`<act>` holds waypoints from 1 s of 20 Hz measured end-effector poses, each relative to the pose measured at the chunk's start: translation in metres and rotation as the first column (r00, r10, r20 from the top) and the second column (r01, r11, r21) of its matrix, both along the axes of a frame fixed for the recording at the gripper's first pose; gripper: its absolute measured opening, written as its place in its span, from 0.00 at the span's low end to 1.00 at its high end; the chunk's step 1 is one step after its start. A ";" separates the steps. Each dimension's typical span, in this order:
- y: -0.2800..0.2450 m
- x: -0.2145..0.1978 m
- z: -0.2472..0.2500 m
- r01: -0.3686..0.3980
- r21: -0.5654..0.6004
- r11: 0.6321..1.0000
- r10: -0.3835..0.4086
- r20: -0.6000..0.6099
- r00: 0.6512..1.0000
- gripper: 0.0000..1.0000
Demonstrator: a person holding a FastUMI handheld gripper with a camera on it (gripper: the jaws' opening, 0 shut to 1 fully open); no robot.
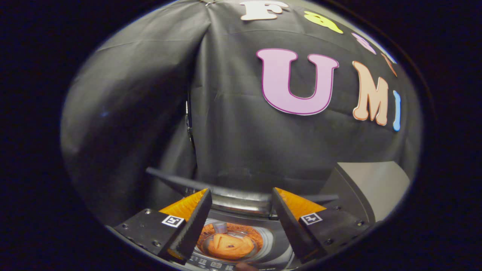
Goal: Put the clothes into the washing machine and then close the washing machine lid.
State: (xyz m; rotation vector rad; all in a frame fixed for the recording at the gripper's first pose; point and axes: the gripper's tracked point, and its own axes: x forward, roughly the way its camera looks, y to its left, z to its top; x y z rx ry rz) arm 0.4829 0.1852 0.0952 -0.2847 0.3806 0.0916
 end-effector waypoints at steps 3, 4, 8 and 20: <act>-0.006 -0.008 -0.013 0.003 -0.008 1.000 -0.004 -0.044 0.999 0.96; -0.004 -0.007 -0.006 0.005 0.025 1.000 -0.005 -0.018 1.000 0.96; 0.004 0.034 0.026 0.044 0.106 0.993 -0.048 0.035 0.998 0.95; -0.019 0.144 0.004 0.187 0.114 0.976 -0.189 0.005 0.982 0.97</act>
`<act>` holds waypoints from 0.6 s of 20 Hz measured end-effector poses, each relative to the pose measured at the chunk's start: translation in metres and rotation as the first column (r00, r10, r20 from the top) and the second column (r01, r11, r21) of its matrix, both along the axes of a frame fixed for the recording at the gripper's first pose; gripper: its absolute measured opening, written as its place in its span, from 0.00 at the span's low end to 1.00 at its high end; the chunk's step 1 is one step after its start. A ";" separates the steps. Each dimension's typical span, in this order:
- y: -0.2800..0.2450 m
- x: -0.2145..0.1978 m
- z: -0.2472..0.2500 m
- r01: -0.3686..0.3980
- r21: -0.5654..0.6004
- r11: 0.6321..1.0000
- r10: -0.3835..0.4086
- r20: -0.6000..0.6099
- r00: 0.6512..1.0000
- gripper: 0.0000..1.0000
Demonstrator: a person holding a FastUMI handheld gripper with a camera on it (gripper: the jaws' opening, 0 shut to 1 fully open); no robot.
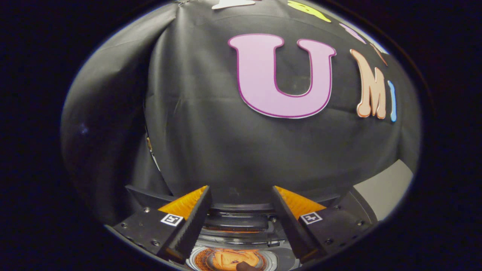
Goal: Put the clothes into the washing machine and then close the washing machine lid.
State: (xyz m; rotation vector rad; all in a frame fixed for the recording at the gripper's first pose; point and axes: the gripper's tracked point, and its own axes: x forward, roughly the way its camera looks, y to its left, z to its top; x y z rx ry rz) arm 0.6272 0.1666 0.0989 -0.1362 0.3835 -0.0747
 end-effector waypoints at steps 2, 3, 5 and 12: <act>0.003 -0.007 0.003 -0.014 0.019 1.000 0.014 -0.024 1.000 0.97; 0.001 -0.010 0.000 -0.023 0.016 1.000 0.024 -0.062 0.998 0.96; 0.003 -0.018 0.000 -0.030 0.025 0.999 0.033 -0.085 0.996 0.97; 0.006 -0.054 -0.002 -0.060 0.042 0.997 0.064 -0.126 0.990 0.97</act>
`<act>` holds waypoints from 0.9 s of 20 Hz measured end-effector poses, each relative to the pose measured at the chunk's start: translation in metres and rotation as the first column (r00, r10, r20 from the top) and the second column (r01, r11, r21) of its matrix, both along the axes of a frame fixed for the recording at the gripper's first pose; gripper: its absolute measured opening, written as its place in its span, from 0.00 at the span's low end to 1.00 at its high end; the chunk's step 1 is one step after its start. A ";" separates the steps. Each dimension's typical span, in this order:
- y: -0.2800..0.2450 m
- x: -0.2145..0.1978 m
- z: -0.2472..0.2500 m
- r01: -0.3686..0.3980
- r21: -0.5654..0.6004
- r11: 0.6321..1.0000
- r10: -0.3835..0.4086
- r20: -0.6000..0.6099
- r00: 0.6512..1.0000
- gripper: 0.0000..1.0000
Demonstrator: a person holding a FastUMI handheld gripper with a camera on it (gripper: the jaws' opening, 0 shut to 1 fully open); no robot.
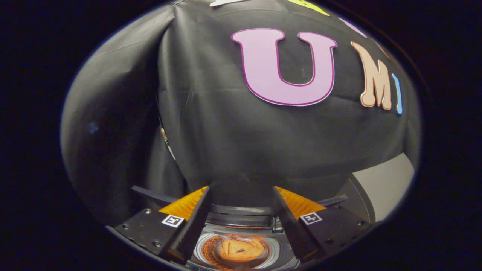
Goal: Put the clothes into the washing machine and then close the washing machine lid.
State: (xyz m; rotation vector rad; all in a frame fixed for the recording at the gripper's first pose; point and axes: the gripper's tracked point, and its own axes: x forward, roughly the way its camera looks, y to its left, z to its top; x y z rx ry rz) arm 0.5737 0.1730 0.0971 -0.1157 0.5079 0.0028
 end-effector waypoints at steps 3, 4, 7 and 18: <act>0.001 -0.014 0.000 -0.015 -0.007 1.000 0.015 0.006 1.000 0.96; 0.001 -0.019 -0.001 -0.021 0.002 1.000 0.021 0.013 1.000 0.96; 0.003 -0.034 -0.007 -0.045 0.038 0.998 0.045 0.003 0.999 0.96; 0.008 -0.099 -0.003 -0.135 0.077 0.988 0.128 0.096 0.987 0.93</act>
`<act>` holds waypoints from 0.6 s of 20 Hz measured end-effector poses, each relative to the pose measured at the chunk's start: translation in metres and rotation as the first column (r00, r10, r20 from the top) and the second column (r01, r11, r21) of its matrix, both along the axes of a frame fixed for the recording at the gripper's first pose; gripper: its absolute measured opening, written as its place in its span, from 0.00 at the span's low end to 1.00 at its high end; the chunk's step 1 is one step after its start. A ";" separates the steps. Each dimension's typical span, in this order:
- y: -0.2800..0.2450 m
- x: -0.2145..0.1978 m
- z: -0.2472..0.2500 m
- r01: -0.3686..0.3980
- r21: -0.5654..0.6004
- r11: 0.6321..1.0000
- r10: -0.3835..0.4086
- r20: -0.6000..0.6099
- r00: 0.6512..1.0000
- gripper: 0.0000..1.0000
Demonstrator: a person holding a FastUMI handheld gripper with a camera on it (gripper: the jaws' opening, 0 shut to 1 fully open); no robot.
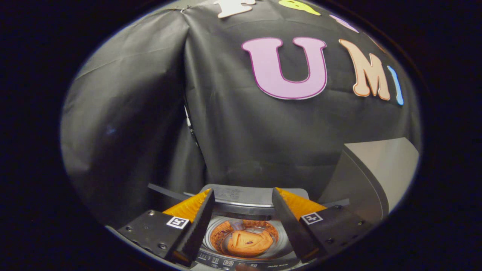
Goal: Put the clothes into the washing machine and then close the washing machine lid.
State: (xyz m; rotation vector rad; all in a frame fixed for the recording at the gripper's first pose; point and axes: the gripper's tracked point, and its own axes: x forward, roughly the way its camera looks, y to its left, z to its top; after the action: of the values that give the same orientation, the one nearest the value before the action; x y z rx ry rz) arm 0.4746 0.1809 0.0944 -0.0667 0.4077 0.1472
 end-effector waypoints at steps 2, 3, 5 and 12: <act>-0.003 -0.009 0.003 -0.003 0.017 1.000 0.003 0.005 1.000 0.92; -0.008 -0.009 0.001 0.007 0.017 1.000 -0.006 -0.027 1.000 0.92; -0.012 0.013 0.033 0.047 0.063 0.997 -0.051 0.062 0.997 0.93; -0.024 0.034 -0.028 0.077 -0.049 0.996 -0.082 -0.099 0.992 0.93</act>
State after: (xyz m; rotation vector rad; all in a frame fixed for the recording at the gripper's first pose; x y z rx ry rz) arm 0.5081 0.1568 0.0659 -0.0872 0.5136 0.0630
